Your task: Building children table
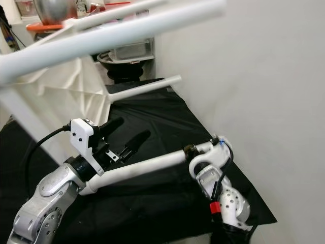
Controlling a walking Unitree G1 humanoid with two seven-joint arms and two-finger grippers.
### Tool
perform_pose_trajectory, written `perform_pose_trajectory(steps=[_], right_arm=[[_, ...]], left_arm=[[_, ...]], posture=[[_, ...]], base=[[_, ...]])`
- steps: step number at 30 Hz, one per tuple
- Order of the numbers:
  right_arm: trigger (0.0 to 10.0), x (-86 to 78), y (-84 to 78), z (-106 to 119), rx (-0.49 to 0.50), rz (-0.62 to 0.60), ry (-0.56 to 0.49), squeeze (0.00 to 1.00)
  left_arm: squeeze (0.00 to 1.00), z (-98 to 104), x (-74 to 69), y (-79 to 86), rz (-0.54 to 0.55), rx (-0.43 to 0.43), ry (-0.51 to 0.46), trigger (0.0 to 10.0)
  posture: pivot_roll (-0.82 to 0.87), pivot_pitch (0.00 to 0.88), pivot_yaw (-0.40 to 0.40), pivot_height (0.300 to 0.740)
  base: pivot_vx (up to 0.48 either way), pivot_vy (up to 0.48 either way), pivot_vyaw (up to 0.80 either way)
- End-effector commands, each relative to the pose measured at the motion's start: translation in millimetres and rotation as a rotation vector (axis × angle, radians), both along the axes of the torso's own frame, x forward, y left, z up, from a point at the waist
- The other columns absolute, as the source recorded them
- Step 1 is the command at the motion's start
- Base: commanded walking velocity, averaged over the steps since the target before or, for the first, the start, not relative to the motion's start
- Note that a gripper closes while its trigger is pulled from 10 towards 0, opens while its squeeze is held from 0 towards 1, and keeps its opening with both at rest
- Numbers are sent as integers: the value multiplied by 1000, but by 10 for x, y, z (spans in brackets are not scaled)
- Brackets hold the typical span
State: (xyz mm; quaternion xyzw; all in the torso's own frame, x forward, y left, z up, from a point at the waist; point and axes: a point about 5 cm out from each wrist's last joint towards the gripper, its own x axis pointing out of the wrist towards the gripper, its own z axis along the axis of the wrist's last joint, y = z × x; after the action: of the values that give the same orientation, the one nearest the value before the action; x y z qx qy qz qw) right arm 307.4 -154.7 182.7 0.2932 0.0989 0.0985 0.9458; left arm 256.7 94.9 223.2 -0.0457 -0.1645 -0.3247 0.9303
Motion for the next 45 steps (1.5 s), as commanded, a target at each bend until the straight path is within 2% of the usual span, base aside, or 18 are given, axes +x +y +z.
perform_pose_trajectory(steps=[1,2,3,4,11,18,23,27,28,30,33,35,36,39,42,44,45], right_arm=[[10000,-213,-88,-826,-388,-4,416,114],[10000,-213,-88,-826,-388,-4,416,114],[10000,-217,-94,-826,-363,-11,412,1000],[10000,-230,-120,-849,-310,-46,438,1000],[10000,-260,-156,-923,-289,-62,488,1000],[10000,-278,-155,-908,-311,-25,457,1000],[10000,-296,-196,-941,-251,-54,500,1000],[10000,-301,-221,-962,-248,-78,514,1000],[10000,-309,-282,-992,-262,-131,544,1000],[10000,-310,-324,-996,-268,-163,557,1000],[10000,-297,-402,-930,-297,-212,547,1000],[10000,-284,-503,-841,-352,-253,512,1000],[10000,-284,-503,-841,-352,-253,512,1000],[10000,-297,-642,-835,-366,-321,530,1000],[10000,-320,-688,-877,-320,-352,577,1000],[10000,-353,-676,-951,-176,-407,652,1000],[10000,-353,-676,-951,-176,-407,652,1000]], left_arm=[[0,-15,-29,8,-9,1,11,10000],[0,-15,-29,8,-9,1,11,10000],[0,-24,-36,2,-11,2,15,10000],[0,-30,-45,-6,-13,1,21,10000],[0,-39,-60,3,-15,8,28,10000],[0,-30,-60,-3,-18,15,27,10000],[0,-42,-73,-24,-24,11,34,10000],[0,-44,-74,-24,-23,12,35,10000],[0,-45,-75,-20,-23,15,35,10000],[0,-45,-75,-19,-22,16,35,10000],[0,-42,-74,-19,-21,14,35,10000],[0,-46,-75,-24,-21,12,39,10000],[0,-46,-75,-24,-21,12,39,10000],[0,-57,-76,-32,-22,11,43,10000],[0,-62,-75,-34,-21,12,46,10000],[0,-74,-71,-30,-17,12,54,10000],[0,-74,-71,-30,-17,12,54,10000]], posture=[[30,0,-43,740],[30,0,-43,740],[31,0,-46,740],[31,0,-45,740],[31,0,-44,740],[25,0,-43,740],[22,0,-43,740],[23,0,-43,740],[23,0,-43,740],[22,0,-43,740],[19,0,-40,740],[11,0,-38,740],[11,0,-38,740],[6,0,-37,740],[6,0,-38,740],[3,0,-37,740],[3,0,-37,740]], base=[[0,0,0],[0,0,0],[0,0,0],[0,0,0],[0,0,0],[0,0,0],[0,0,0],[0,0,0],[0,0,0],[0,0,0],[0,0,0],[0,0,0],[0,0,0],[0,0,0],[0,0,0],[0,0,0],[0,0,0]])
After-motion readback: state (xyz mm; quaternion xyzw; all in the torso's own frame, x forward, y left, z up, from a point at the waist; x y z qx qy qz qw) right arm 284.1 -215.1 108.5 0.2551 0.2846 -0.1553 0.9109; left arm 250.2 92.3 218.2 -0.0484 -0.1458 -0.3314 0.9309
